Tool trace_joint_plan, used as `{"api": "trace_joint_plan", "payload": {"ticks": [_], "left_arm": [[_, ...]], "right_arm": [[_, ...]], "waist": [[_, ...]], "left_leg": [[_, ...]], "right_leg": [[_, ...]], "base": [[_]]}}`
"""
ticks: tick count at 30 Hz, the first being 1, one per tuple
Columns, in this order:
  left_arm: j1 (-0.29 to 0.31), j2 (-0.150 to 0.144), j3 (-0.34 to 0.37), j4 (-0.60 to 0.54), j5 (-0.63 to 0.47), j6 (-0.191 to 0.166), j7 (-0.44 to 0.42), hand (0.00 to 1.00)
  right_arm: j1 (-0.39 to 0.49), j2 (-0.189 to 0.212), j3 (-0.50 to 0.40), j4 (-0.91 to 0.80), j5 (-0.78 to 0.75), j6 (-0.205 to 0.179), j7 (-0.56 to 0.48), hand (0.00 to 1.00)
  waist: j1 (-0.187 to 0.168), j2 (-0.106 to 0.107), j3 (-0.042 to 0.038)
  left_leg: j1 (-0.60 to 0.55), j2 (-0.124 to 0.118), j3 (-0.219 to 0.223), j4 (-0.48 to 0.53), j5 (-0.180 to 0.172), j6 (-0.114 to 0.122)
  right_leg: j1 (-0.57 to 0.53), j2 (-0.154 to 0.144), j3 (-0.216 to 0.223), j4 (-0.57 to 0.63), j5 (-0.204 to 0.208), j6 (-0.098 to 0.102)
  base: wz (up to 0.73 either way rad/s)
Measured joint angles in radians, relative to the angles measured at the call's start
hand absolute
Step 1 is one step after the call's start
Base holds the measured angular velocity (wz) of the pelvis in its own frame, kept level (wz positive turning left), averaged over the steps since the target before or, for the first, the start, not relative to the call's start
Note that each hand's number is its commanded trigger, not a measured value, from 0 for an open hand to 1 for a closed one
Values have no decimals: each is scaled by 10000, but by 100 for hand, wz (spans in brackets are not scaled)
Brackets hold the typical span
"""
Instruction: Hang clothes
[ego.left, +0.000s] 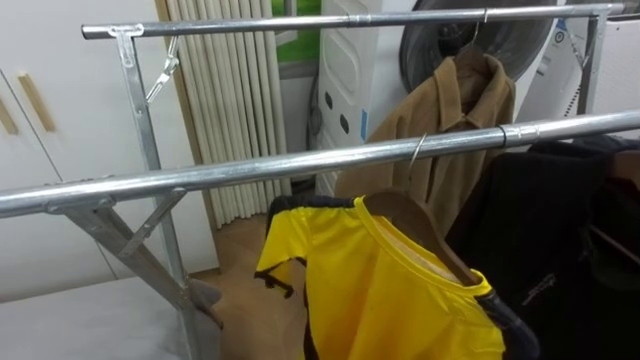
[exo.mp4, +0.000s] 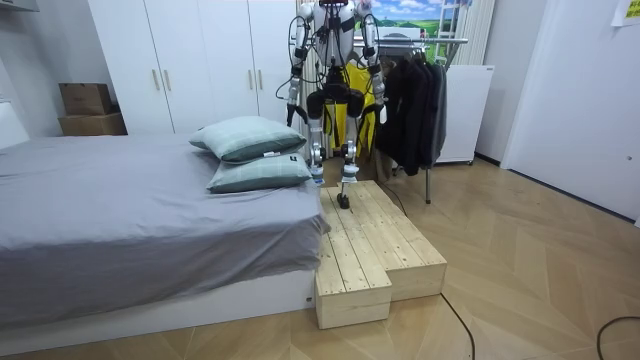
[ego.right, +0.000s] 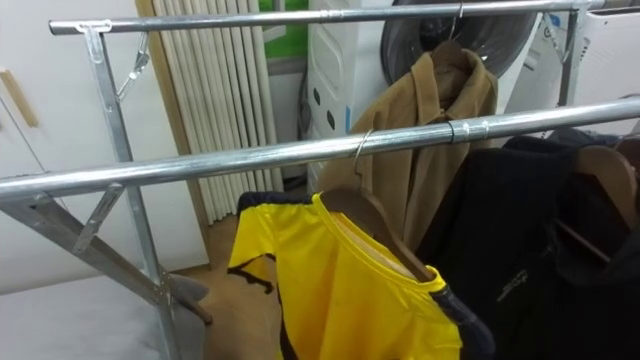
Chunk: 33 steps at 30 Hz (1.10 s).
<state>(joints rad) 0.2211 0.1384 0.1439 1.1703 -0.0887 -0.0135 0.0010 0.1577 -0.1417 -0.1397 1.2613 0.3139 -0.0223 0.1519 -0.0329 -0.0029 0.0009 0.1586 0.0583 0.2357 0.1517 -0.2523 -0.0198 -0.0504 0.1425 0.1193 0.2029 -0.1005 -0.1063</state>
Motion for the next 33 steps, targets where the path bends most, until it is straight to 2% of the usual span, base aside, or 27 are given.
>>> {"api": "trace_joint_plan", "payload": {"ticks": [2,7,23,33], "left_arm": [[15,18,4,4,-192,124,-155,0],[13,21,-43,-4,-197,166,-365,0],[-31,103,-300,-8,-179,384,-565,0],[-137,171,-502,-31,-175,380,-514,0]], "right_arm": [[-7,12,16,92,287,49,-39,0],[-25,44,22,141,369,243,-296,0],[7,99,476,143,1113,297,-666,0],[17,94,807,218,1515,324,-737,0]], "waist": [[63,-18,-11],[67,-13,-14],[88,87,9],[49,15,-18]], "left_leg": [[-22,-7,9,1,0,1],[-21,-18,18,8,2,3],[-86,-9,-133,25,2,2],[-125,-10,-185,96,2,2]], "right_leg": [[-21,0,20,0,0,1],[-20,-12,16,2,7,9],[-30,-41,-147,-8,-21,-10],[-37,-44,-152,8,-53,-3]], "base": [[0],[0],[1],[0]]}}
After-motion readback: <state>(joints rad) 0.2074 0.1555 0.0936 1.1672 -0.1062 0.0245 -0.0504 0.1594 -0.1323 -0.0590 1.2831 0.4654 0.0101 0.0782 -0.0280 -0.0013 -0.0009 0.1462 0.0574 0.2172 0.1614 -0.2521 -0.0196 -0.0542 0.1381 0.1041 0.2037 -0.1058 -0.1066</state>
